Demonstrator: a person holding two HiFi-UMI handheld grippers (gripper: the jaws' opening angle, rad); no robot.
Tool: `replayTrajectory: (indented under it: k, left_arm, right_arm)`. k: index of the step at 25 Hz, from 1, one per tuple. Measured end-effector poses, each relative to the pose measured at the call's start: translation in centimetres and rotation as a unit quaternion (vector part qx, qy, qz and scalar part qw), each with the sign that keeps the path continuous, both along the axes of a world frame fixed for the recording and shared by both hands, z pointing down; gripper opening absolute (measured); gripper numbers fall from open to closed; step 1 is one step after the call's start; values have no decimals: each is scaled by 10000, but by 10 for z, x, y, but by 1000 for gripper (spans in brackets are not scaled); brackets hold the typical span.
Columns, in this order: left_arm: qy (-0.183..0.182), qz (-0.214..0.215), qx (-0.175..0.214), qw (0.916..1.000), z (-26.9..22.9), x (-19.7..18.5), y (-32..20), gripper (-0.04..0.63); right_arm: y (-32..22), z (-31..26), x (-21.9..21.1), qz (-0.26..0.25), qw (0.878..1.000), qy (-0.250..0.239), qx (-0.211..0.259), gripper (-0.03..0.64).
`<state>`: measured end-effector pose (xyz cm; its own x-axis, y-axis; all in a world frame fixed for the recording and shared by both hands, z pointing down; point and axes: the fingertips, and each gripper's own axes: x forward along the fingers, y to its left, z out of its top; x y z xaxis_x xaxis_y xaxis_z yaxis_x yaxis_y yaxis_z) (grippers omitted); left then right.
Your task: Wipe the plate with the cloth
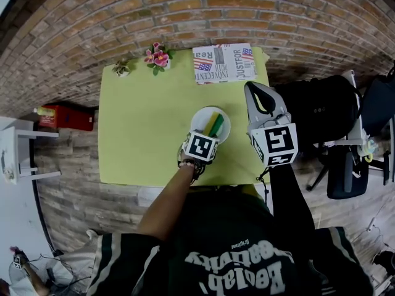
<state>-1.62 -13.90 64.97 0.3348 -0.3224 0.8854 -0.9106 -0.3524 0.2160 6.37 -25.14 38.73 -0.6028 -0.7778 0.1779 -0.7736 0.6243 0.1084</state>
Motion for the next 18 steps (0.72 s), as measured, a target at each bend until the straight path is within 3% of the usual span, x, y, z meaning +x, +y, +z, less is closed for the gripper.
replayTrajectory:
  k: [18]
  left_arm:
    - [-151,-1205,-3,9926,-7,-89,9,138]
  right_arm:
    - [1,-6,-29,-345,9993,-134,39,14]
